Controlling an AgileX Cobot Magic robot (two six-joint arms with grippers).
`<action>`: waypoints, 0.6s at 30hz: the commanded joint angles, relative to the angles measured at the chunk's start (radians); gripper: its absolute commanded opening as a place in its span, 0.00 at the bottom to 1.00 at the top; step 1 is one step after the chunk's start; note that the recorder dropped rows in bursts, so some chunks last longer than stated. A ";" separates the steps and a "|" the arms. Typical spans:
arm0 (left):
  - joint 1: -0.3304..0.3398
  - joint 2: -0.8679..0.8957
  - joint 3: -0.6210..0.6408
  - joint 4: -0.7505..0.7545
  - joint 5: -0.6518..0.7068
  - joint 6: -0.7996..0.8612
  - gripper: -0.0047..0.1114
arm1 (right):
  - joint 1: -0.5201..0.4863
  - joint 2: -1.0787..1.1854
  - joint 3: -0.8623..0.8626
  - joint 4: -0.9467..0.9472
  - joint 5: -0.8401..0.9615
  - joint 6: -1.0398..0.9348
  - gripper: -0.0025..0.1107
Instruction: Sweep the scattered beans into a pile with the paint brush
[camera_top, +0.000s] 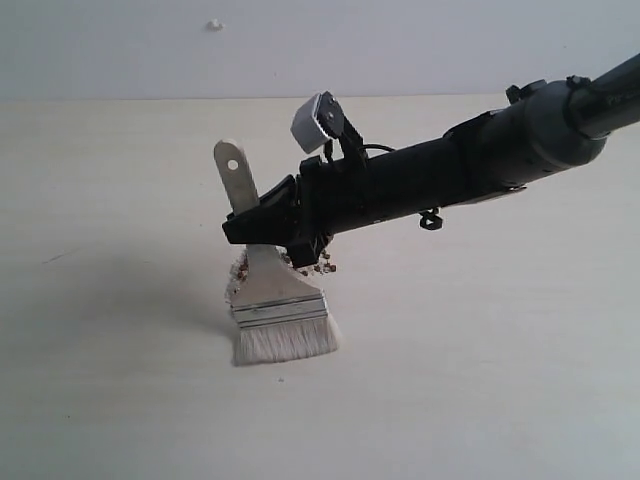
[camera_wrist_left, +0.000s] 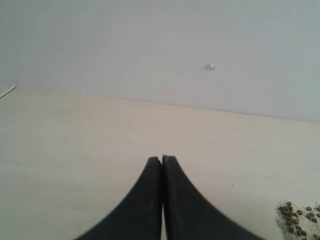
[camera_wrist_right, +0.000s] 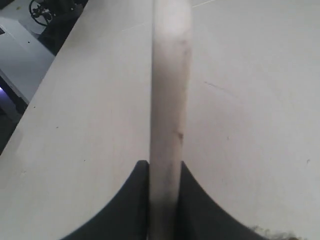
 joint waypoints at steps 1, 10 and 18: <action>0.003 -0.009 0.003 -0.005 -0.001 0.003 0.04 | 0.001 0.002 -0.027 -0.008 0.007 -0.014 0.02; 0.003 -0.009 0.003 -0.005 -0.001 0.003 0.04 | 0.003 -0.203 -0.027 0.019 -0.066 0.121 0.02; 0.003 -0.009 0.003 -0.005 -0.001 0.003 0.04 | 0.359 -0.240 -0.073 0.046 -0.865 0.226 0.02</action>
